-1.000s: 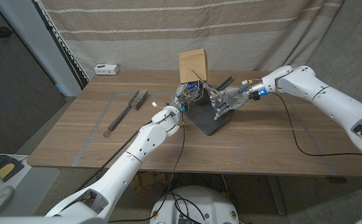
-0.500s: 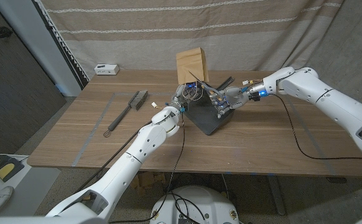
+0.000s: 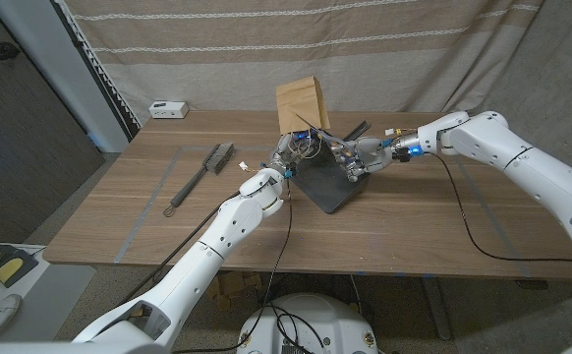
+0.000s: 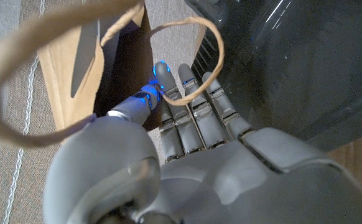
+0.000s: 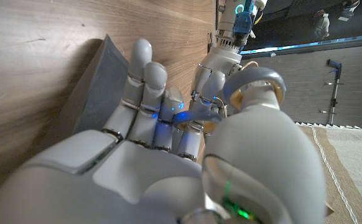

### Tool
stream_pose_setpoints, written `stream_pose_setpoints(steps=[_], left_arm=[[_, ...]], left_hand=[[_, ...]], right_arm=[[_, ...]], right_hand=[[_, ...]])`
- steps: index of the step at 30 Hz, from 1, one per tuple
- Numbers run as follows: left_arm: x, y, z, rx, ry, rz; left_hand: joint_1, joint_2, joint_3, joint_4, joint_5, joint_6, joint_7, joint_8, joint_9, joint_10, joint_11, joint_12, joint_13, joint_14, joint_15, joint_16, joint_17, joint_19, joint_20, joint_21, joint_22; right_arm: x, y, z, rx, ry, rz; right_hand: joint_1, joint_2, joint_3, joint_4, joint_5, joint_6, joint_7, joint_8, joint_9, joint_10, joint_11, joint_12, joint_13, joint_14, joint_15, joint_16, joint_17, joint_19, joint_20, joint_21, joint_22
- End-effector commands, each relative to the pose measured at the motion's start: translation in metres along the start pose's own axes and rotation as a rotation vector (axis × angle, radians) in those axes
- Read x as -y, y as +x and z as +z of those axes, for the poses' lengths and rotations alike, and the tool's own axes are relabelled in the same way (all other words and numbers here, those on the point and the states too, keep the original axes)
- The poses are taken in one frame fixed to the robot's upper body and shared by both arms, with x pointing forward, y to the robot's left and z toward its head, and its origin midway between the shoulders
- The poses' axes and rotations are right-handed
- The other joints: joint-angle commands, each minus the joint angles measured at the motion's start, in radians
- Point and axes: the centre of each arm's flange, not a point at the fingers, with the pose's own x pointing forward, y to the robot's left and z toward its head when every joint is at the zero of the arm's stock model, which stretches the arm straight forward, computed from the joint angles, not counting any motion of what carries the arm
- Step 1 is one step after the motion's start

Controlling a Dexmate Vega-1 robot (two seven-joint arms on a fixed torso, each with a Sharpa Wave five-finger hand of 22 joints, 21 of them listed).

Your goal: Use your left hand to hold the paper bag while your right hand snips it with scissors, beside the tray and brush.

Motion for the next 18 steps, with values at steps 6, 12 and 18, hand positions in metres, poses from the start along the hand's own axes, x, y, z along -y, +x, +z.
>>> stream_pose_setpoints(steps=[6,12,18], left_arm=[[-0.0009,-0.0003,-0.0005,-0.004,0.008,0.002],[-0.0017,-0.0006,-0.0005,-0.005,0.008,0.002],[-0.0022,-0.0012,-0.0004,-0.005,0.008,0.005]], left_hand=[[0.009,-0.001,0.007,0.002,0.009,0.106,-0.045,0.005,0.003,0.016,-0.053,0.008,-0.002,0.009,-0.103,-0.001,0.003,-0.003,-0.124,0.008,0.002],[0.009,-0.002,0.008,0.002,0.009,0.106,-0.047,0.006,0.004,0.015,-0.052,0.011,-0.004,0.009,-0.103,-0.001,0.003,-0.003,-0.123,0.01,0.002],[0.009,-0.002,0.009,0.002,0.009,0.108,-0.045,0.005,0.0,0.016,-0.052,0.014,-0.004,0.009,-0.103,-0.001,0.003,-0.004,-0.123,0.011,0.001]], right_arm=[[-0.0064,-0.0019,-0.008,0.026,0.124,-0.073],[-0.0089,-0.0014,-0.0078,0.049,0.135,-0.084],[-0.0117,0.0003,-0.0071,0.062,0.15,-0.077]], right_hand=[[-0.069,0.143,0.324,0.242,0.016,0.111,0.033,0.273,0.248,0.396,-0.324,0.01,0.007,0.214,-0.219,-0.002,0.068,0.125,-0.168,0.082,-0.001],[-0.09,0.142,0.348,0.245,0.025,0.169,0.036,0.29,0.262,0.403,-0.321,0.007,0.007,0.228,-0.218,-0.021,0.078,0.138,-0.168,0.098,-0.014],[-0.101,0.138,0.366,0.238,0.039,0.226,0.048,0.265,0.198,0.397,-0.319,0.004,0.005,0.243,-0.218,-0.044,0.074,0.15,-0.168,0.11,-0.027]])
